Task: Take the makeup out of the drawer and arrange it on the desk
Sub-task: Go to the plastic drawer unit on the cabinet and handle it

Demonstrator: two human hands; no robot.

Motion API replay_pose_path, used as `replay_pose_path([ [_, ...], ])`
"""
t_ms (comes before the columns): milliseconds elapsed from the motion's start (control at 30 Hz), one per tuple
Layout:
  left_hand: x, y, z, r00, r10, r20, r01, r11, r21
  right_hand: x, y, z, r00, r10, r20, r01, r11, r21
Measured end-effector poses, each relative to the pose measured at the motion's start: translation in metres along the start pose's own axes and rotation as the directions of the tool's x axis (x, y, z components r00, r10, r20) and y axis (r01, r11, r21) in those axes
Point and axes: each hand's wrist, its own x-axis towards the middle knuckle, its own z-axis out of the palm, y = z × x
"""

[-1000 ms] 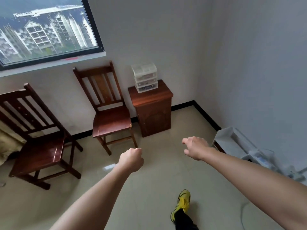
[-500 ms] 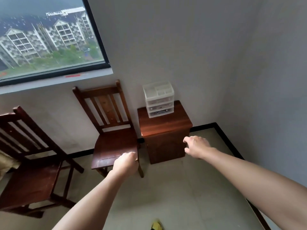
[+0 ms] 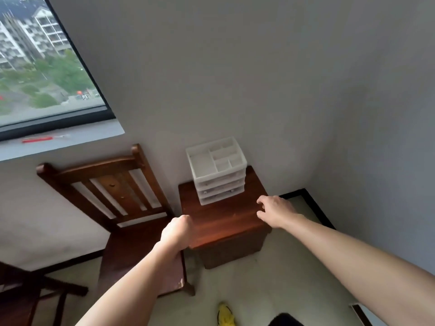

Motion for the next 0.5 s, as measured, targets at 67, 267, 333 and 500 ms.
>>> replay_pose_path([
  [67, 0.029, 0.007, -0.005, 0.999, -0.016, 0.030, 0.017, 0.999, -0.030, 0.025, 0.000, -0.003, 0.999, 0.023, 0.026, -0.024, 0.999, 0.030],
  [267, 0.105, 0.025, -0.002, 0.989, -0.111, 0.093, 0.130, 0.964, -0.233, 0.108, 0.010, 0.000, 0.989, 0.101, 0.112, -0.119, 0.978, 0.174],
  [333, 0.127, 0.031, -0.001, 0.978, -0.191, 0.080, 0.207, 0.916, -0.344, 0.139, 0.014, -0.001, 0.986, 0.122, 0.112, -0.149, 0.950, 0.275],
  [500, 0.170, 0.033, 0.004, 0.933, -0.343, 0.110, 0.325, 0.670, -0.668, 0.205, 0.015, -0.004, 0.981, 0.165, 0.106, -0.196, 0.843, 0.501],
])
